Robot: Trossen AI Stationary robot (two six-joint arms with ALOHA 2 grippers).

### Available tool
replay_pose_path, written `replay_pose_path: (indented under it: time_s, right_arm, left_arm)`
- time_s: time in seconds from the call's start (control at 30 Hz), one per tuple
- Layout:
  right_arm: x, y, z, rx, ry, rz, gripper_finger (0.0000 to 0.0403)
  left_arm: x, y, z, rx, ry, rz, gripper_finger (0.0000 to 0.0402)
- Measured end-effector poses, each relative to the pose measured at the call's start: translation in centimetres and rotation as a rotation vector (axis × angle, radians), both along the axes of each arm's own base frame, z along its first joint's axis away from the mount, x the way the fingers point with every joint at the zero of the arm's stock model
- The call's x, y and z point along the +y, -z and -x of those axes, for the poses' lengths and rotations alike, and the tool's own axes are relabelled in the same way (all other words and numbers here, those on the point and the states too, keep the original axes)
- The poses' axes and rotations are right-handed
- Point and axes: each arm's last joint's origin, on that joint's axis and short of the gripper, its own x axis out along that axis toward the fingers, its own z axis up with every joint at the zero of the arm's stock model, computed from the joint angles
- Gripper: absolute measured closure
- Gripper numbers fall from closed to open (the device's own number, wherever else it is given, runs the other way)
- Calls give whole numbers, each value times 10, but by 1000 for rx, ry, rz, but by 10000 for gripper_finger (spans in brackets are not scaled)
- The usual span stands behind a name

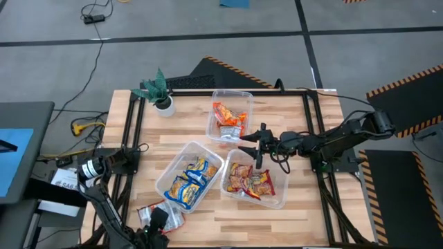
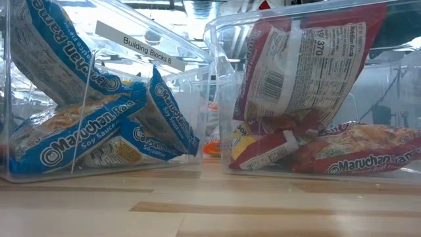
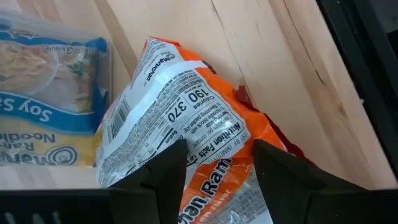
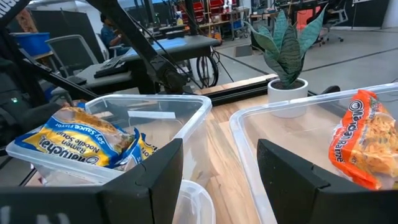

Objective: Sort Maruchan noodles
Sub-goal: Put the orange noodle pack into the top transparent bin

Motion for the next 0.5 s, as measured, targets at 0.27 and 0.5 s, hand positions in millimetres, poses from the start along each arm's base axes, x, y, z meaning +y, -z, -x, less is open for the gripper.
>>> replay_pose_path:
  time_s: [0.27,0.5]
  right_arm:
    - [0,1,0,13,0,0,177]
    - [0,1,0,12,0,-1,177]
  left_arm:
    - [8,7,-10,4,-10,-5,237]
    - [15,7,-23,59,-69,36,378]
